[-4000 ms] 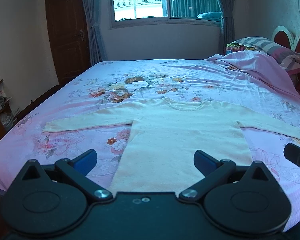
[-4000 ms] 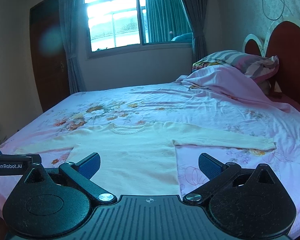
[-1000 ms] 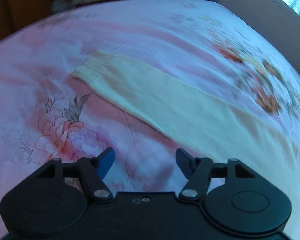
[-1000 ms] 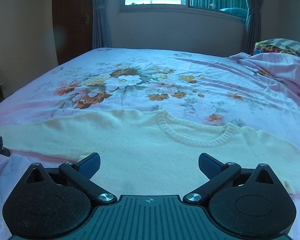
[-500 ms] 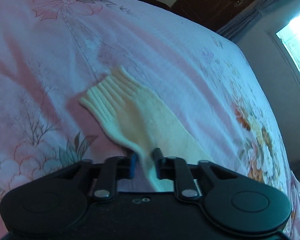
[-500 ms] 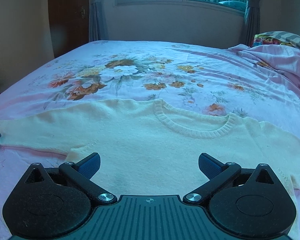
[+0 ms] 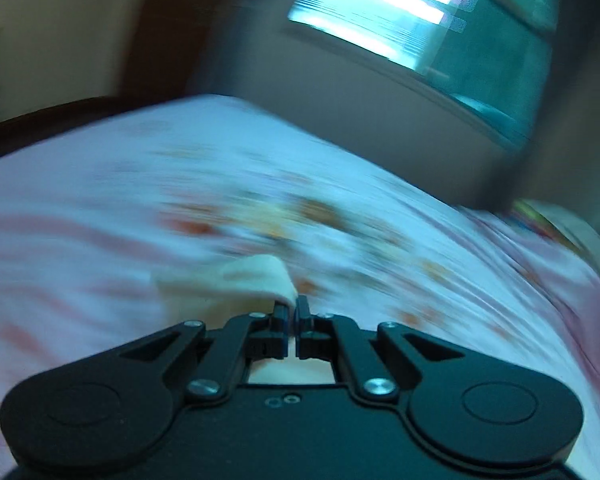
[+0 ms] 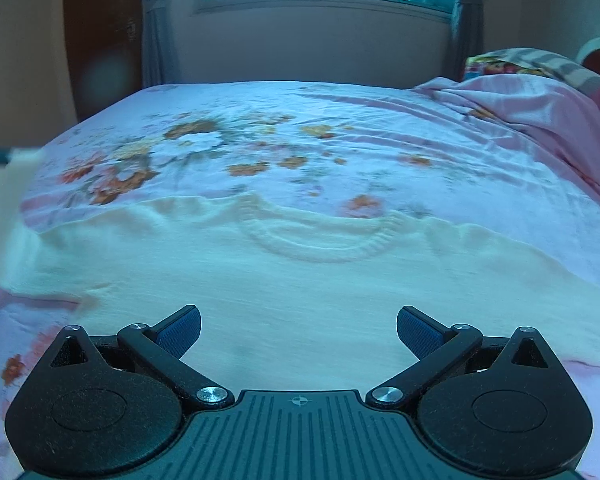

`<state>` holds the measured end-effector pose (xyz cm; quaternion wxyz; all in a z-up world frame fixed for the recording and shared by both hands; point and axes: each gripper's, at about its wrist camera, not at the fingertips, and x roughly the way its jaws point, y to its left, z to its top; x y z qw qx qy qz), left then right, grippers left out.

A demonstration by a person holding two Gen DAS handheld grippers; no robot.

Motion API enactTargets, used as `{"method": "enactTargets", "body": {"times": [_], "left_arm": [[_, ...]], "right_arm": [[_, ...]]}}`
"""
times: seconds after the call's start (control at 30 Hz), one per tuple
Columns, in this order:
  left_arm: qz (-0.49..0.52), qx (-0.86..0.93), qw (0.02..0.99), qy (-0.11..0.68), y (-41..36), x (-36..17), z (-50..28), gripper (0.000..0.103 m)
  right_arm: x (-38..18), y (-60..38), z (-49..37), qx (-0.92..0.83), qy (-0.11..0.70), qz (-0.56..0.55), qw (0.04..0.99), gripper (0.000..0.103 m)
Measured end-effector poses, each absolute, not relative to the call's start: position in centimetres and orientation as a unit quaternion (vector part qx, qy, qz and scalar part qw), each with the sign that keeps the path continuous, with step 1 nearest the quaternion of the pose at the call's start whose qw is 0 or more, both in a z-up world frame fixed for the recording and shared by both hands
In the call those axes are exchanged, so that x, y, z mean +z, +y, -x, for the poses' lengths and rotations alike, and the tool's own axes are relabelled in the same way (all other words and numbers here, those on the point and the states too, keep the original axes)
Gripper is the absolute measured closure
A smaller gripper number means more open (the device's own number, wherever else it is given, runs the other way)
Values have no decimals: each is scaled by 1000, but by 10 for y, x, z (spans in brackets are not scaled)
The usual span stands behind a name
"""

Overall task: Fold small clothes
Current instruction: 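Grasp the sleeve cuff with the left tool and fold it across the body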

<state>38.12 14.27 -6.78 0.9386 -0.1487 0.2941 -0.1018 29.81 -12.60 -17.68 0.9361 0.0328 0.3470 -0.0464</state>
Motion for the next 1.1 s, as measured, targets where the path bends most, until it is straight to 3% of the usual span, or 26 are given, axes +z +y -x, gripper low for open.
{"method": "enactTargets", "body": {"times": [0.23,0.33,0.57,0.7,0.93,0.97,1.0,1.07,1.1], "left_arm": [[53,-300,871,384,-33,-118,-329,102],[11,-320,842,435,-61,-144,-310,89],[12,-278,872,402,-15,-111,-295,76],[24,-192,894,403,32,-109,-314,76],[27,-146,897,416,69,-132,-315,76],[31,-146,896,418,70,-134,-315,76],[41,-148,894,421,72,-134,-314,76],[55,-147,894,421,74,-136,-314,76],[55,-146,895,419,73,-136,-313,76]], "right_arm": [[-180,-197,-258,-96,358,-43,928,0],[-183,-223,-243,-106,366,-56,923,0],[-183,-232,-240,-56,368,-115,921,0],[-186,-208,-264,-15,373,-136,918,0],[-196,-148,-287,8,378,-65,924,0],[-200,-140,-290,2,379,-47,924,3],[-204,-135,-296,-7,380,-29,925,22],[-212,-132,-309,-27,390,-13,920,49],[-215,-136,-313,-33,394,-22,918,54]]}}
